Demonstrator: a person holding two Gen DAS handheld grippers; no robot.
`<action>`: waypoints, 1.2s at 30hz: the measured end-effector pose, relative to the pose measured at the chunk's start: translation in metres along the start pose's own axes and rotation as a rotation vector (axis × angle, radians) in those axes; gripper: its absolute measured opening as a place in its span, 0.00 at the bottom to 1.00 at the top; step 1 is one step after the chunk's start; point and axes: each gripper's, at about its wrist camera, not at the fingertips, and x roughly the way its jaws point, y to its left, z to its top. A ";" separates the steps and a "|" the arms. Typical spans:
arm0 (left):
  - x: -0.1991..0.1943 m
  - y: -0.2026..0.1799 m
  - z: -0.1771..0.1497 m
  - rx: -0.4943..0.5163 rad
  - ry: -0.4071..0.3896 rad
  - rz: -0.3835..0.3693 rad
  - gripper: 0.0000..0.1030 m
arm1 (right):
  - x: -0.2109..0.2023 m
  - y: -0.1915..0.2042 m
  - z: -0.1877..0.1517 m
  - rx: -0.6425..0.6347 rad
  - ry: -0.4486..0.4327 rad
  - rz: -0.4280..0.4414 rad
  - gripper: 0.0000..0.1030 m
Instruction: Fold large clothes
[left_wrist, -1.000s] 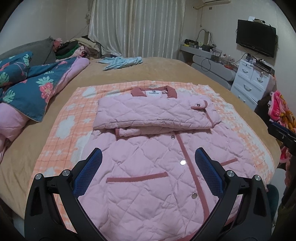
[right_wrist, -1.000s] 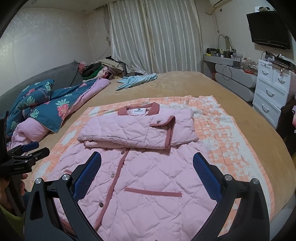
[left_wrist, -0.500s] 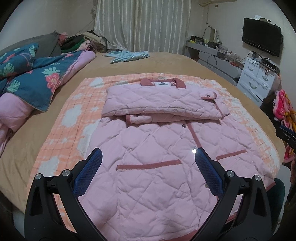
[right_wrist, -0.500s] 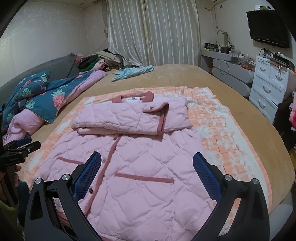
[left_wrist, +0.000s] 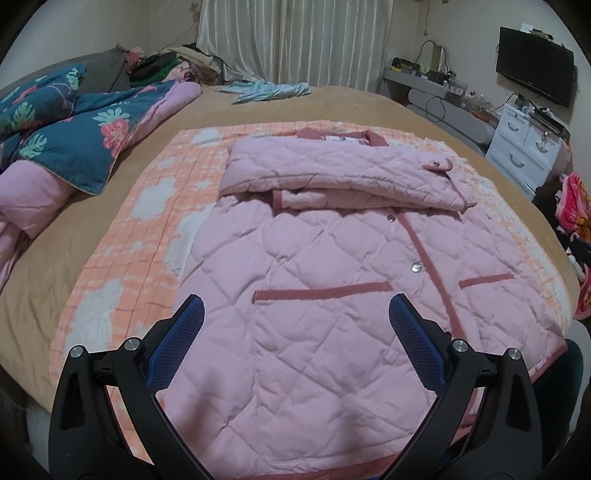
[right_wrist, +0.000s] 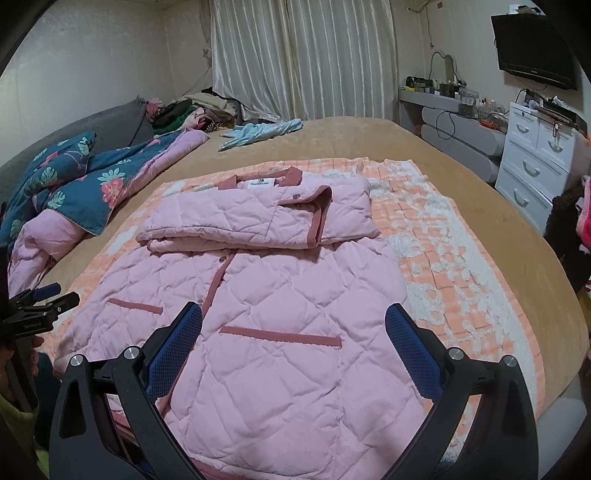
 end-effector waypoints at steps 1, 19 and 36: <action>0.001 0.002 -0.002 0.001 0.004 0.004 0.91 | 0.001 -0.001 -0.001 -0.001 0.004 -0.002 0.96; 0.019 0.026 -0.028 -0.011 0.066 0.035 0.91 | 0.017 -0.016 -0.029 -0.021 0.084 -0.040 0.96; 0.024 0.059 -0.052 -0.047 0.129 0.072 0.91 | 0.021 -0.065 -0.065 0.027 0.212 -0.103 0.96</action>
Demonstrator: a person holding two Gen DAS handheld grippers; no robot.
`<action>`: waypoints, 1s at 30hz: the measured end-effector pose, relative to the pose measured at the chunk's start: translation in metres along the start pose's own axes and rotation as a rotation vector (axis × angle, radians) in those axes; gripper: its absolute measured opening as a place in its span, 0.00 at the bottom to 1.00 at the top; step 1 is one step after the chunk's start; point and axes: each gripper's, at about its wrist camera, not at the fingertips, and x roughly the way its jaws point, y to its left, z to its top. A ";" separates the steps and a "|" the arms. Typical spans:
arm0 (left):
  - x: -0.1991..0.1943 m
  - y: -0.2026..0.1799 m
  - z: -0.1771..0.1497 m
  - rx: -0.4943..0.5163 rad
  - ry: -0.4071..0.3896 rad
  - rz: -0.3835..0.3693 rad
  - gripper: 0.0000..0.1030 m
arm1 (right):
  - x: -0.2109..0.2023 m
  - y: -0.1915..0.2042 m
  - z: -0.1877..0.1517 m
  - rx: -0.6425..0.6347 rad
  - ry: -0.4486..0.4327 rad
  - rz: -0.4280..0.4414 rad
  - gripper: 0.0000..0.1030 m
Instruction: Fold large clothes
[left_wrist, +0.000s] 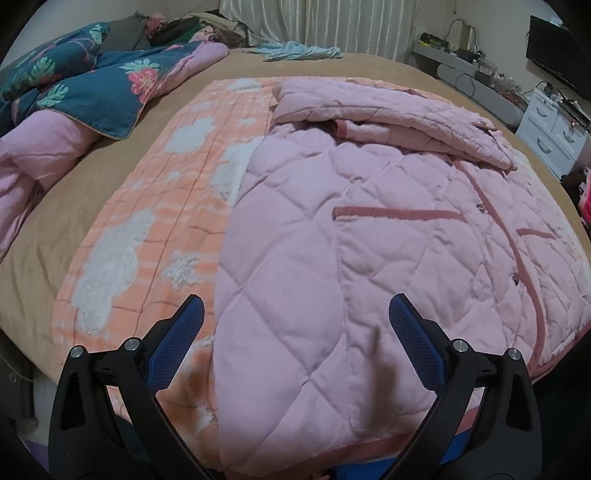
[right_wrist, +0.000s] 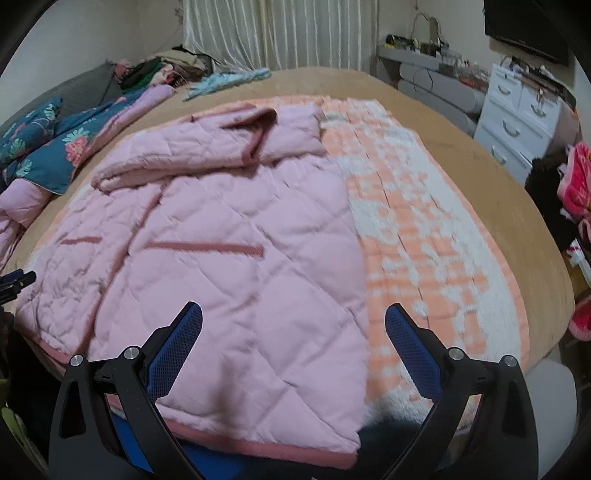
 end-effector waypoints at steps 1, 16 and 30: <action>0.000 0.002 -0.002 -0.004 0.005 0.000 0.91 | 0.002 -0.003 -0.003 0.005 0.015 0.002 0.96; 0.004 0.008 -0.010 -0.014 0.039 -0.003 0.91 | 0.044 -0.018 -0.035 0.055 0.263 0.095 0.96; 0.017 0.017 -0.027 -0.069 0.116 -0.063 0.91 | 0.027 -0.013 -0.043 0.005 0.197 0.238 0.49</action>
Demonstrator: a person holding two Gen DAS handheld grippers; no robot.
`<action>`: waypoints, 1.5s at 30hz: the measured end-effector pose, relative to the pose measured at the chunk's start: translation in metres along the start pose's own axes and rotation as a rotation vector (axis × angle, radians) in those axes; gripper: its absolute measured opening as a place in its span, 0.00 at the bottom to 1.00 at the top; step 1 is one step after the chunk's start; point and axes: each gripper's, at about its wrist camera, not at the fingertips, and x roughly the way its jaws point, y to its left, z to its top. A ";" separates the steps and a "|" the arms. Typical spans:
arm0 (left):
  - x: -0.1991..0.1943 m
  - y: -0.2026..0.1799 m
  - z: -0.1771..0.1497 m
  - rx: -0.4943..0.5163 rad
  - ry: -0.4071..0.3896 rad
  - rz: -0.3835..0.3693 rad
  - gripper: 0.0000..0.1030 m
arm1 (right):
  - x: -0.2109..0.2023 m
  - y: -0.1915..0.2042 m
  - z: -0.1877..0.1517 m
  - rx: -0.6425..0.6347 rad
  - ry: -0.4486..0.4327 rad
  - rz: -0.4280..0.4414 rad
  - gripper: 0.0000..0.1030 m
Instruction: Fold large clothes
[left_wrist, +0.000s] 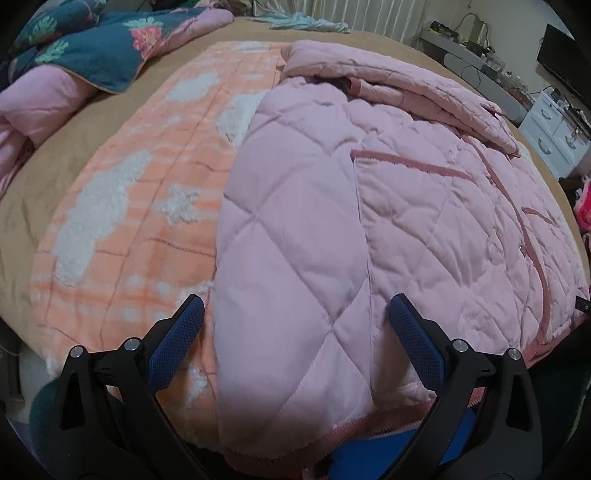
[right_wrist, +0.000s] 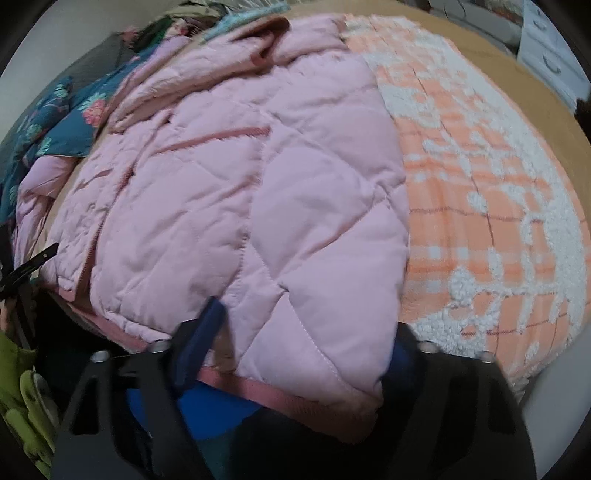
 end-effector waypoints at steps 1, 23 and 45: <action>0.001 0.000 0.000 -0.004 0.003 -0.004 0.91 | -0.005 0.000 0.000 -0.003 -0.021 0.004 0.42; -0.006 -0.030 -0.014 0.108 -0.010 -0.032 0.48 | -0.021 0.003 0.019 0.031 -0.146 0.115 0.49; -0.042 -0.029 -0.002 0.096 -0.141 -0.083 0.08 | -0.037 0.013 0.004 0.029 -0.235 0.067 0.21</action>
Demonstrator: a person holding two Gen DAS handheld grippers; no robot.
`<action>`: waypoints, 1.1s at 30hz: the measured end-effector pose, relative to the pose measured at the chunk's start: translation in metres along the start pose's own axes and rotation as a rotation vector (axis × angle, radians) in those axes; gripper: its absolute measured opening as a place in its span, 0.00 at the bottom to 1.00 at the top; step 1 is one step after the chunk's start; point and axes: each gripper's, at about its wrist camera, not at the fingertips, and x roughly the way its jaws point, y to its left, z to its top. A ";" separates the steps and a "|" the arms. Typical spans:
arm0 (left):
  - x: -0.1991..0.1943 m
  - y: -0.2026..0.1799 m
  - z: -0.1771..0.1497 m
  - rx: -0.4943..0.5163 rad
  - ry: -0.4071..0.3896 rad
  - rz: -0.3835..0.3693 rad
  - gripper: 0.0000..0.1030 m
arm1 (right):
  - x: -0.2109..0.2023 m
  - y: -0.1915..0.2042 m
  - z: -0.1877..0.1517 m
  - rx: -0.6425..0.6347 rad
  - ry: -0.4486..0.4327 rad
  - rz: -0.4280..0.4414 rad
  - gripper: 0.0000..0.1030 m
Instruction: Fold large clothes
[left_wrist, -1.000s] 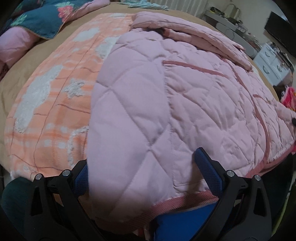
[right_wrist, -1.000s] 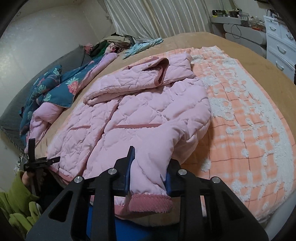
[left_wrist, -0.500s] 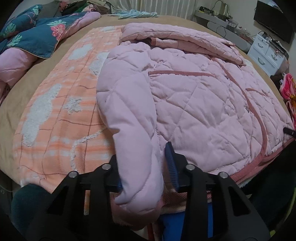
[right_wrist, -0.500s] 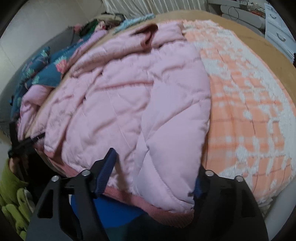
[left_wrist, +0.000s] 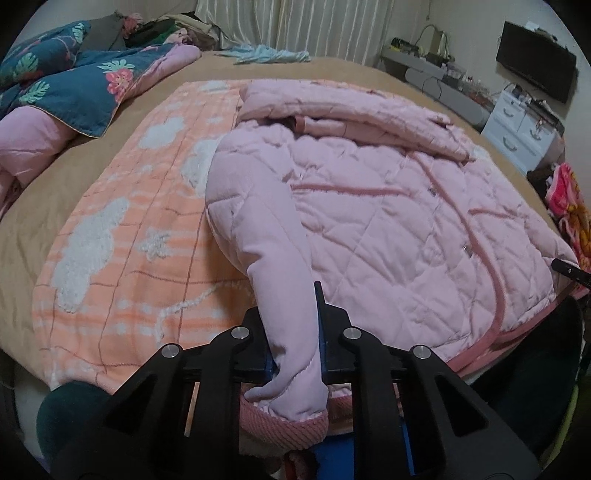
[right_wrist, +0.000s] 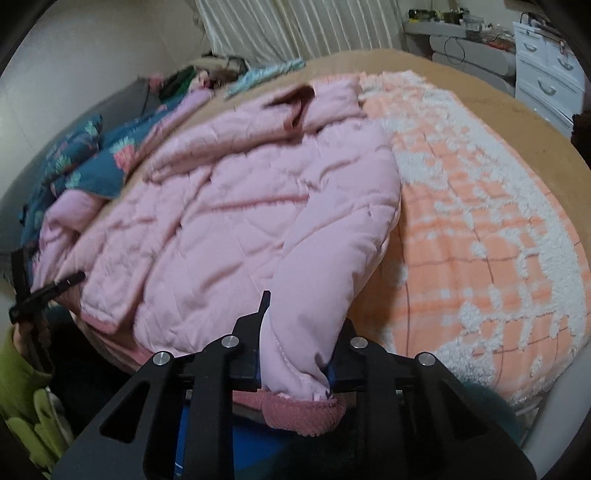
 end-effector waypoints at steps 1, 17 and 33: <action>-0.002 0.000 0.001 -0.001 -0.006 -0.005 0.08 | -0.002 0.001 0.002 0.003 -0.013 0.003 0.21; -0.021 0.002 0.033 -0.040 -0.114 -0.061 0.08 | -0.033 0.005 0.040 0.070 -0.183 0.060 0.20; -0.039 0.007 0.086 -0.088 -0.220 -0.126 0.07 | -0.047 0.016 0.094 0.094 -0.278 0.094 0.20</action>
